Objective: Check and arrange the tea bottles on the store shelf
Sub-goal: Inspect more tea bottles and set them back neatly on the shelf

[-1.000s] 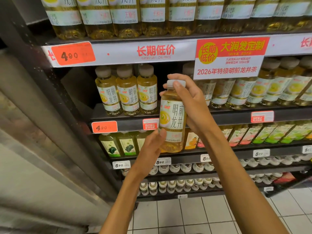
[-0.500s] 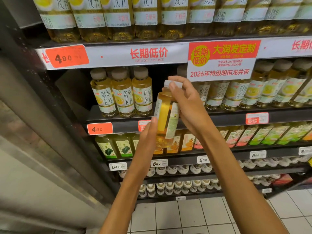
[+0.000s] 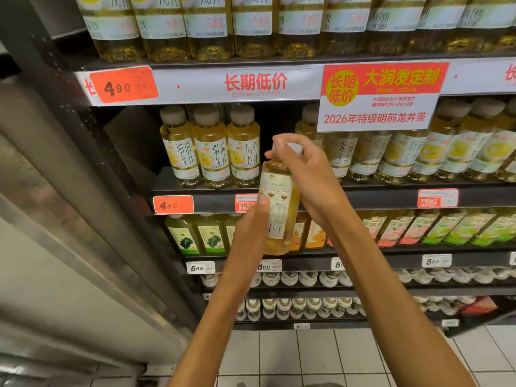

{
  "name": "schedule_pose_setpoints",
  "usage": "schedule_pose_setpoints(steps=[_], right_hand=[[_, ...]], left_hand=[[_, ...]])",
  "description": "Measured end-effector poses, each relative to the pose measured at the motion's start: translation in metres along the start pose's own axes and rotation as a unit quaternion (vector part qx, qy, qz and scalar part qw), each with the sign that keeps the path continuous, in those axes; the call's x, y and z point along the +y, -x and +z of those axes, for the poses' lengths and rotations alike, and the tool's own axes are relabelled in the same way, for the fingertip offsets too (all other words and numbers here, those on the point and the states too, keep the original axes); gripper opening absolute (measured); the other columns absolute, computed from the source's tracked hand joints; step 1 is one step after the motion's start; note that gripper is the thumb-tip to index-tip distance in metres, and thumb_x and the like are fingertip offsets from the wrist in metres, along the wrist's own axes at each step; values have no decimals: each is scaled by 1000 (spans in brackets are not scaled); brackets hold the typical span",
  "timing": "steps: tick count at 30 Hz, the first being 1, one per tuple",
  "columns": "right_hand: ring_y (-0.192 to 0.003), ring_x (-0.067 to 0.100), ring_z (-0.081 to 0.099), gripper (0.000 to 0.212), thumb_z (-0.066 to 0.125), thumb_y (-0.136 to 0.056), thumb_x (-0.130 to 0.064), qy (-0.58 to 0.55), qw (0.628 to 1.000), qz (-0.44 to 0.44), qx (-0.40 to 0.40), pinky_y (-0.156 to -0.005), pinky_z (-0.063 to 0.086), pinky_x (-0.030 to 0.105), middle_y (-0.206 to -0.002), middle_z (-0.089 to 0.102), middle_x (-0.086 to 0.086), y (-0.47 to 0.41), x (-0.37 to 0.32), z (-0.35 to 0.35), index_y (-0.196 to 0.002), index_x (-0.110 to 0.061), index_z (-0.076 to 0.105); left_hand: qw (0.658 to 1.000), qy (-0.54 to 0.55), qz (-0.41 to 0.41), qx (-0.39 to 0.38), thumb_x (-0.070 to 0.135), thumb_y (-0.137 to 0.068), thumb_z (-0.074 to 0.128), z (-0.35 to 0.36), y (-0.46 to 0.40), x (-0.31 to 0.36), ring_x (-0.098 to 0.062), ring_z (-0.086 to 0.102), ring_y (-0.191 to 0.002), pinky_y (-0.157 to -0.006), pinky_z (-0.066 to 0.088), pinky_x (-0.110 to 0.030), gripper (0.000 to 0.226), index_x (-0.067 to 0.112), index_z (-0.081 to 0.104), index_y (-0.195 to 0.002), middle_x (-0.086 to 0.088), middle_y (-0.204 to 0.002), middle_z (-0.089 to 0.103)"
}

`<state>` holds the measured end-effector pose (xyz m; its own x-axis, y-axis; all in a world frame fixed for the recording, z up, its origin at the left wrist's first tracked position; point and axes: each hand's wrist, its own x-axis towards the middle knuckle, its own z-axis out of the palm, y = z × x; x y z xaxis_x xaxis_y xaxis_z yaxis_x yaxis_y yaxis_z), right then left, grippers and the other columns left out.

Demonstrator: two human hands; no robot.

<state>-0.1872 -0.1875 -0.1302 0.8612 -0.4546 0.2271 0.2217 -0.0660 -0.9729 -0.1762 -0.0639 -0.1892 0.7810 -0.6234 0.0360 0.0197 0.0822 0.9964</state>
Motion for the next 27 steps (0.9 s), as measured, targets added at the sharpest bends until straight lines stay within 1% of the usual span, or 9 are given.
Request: schedule_pose_setpoints(steps=[3, 7, 8, 10, 12, 14, 17, 21, 27], right_hand=[[-105, 15, 64, 29, 51, -95, -40, -60, 994, 55, -68, -97, 49, 36, -107, 69, 2, -2, 3, -6, -114, -20, 61], [-94, 24, 68, 31, 45, -97, -33, -250, 951, 116, -138, -87, 54, 39, -99, 71, 11, -1, 4, -9, -114, -11, 58], [-92, 25, 69, 32, 44, -97, -33, -261, 947, 116, -145, -85, 55, 39, -96, 71, 12, -1, 3, -8, -116, -10, 56], [-88, 23, 69, 27, 44, -99, -31, -240, 957, 94, -135, -79, 57, 36, -92, 72, 10, -1, 2, -6, -114, -12, 56], [-86, 18, 69, 20, 47, -98, -31, -166, 979, 60, -97, -74, 57, 29, -92, 71, 5, -1, 2, -6, -109, -18, 58], [-91, 13, 68, 16, 49, -97, -32, -64, 996, 29, -47, -75, 56, 26, -99, 70, 1, -3, 2, -6, -109, -24, 56], [-105, 13, 63, 26, 46, -98, -37, -33, 998, 52, -33, -87, 53, 28, -115, 63, -1, -7, 4, -8, -120, -24, 52], [-103, 11, 63, 36, 44, -100, -22, -177, 975, 110, -77, -89, 52, 26, -115, 63, 2, -8, 7, -15, -135, -13, 45], [-94, 21, 63, 32, 40, -102, -19, -249, 948, 188, -64, -83, 53, 33, -105, 63, 13, -12, 14, -10, -128, -2, 49]], left_hand=[[977, 184, -89, -61, 67, -90, 30, -5, 1, 1, -20, 70, -72, -60, 56, -30, 63, 21, 73, -97, -9, -86, 72], [900, 347, -179, -193, 65, -88, 33, -5, 3, 1, -13, 63, -59, -50, 51, -21, 70, 6, 73, -91, -6, -76, 67], [898, 345, -182, -203, 64, -87, 34, -4, 4, -2, -14, 64, -62, -53, 52, -21, 69, 7, 73, -92, -5, -78, 68], [937, 260, -167, -165, 64, -91, 29, -6, 1, -9, -18, 68, -73, -64, 56, -28, 68, 14, 74, -96, -7, -87, 72], [981, 137, -112, -73, 64, -94, 23, -10, -3, -12, -20, 70, -96, -85, 55, -41, 60, 31, 73, -105, -4, -104, 73], [993, 86, -73, -38, 69, -89, 30, -10, -4, -10, -18, 66, -108, -95, 50, -45, 55, 38, 70, -109, 0, -113, 71], [996, 50, -67, -34, 72, -81, 42, -7, -2, -7, -18, 70, -97, -77, 55, -33, 56, 33, 63, -116, 0, -106, 73], [972, 177, -135, -71, 67, -84, 37, -7, 0, 0, -22, 66, -63, -46, 49, -23, 70, 8, 60, -114, -16, -81, 69], [934, 273, -175, -151, 62, -87, 32, -8, 3, 4, -22, 69, -63, -50, 56, -27, 73, -1, 63, -108, -18, -82, 70]])
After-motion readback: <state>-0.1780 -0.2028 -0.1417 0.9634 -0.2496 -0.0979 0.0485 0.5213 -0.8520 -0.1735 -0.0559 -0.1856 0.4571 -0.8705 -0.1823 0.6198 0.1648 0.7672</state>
